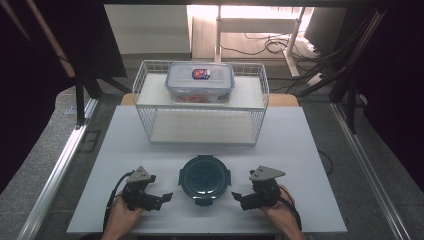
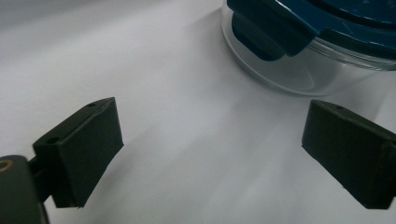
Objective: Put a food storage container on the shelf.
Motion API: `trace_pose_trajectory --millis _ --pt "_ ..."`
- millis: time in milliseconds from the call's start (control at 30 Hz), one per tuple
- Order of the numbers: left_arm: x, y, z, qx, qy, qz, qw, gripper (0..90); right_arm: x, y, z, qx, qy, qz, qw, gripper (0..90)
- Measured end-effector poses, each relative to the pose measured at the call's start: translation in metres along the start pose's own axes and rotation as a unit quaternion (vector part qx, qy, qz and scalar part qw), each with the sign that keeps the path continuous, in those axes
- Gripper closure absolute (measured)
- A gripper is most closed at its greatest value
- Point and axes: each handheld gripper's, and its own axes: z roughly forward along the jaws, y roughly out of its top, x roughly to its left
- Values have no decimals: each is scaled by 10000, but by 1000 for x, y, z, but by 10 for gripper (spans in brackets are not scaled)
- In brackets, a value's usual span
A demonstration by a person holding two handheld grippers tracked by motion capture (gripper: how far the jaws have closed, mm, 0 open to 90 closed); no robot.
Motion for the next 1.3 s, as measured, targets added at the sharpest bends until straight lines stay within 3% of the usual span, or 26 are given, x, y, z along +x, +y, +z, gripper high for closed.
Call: trace_pose_trajectory --millis 167,367,467,600,867,1000,1033,1233,1267,1300 --pt "2 0 -1 -116 -40 2 9999 50 1 1 -1 -2 20 59 10000 28" --pt "4 3 -2 -126 -95 -7 9999 57 2 7 -4 -3 100 307 9995 3" --pt "4 5 -3 -66 -151 -24 9999 60 5 10 -3 141 -22 389 9991 0" --pt "1 8 1 114 -233 12 9997 51 5 14 -4 120 89 495 9987 0" --pt "-2 31 1 -156 -785 -123 9967 37 4 28 -5 261 429 707 9962 33" --pt "-9 47 10 -10 -917 65 9958 46 5 35 1 289 711 805 9938 70" --pt "-11 54 17 102 -956 142 9953 46 3 38 5 311 855 903 9917 79" --pt "-11 66 34 413 -1201 108 9918 36 -2 44 20 412 1054 1065 9879 81" --pt "-10 66 37 465 -1245 54 9911 35 -3 45 24 474 1123 1093 9865 81" --pt "-7 64 40 513 -1347 -14 9896 36 -4 46 32 587 1267 1180 9831 82"
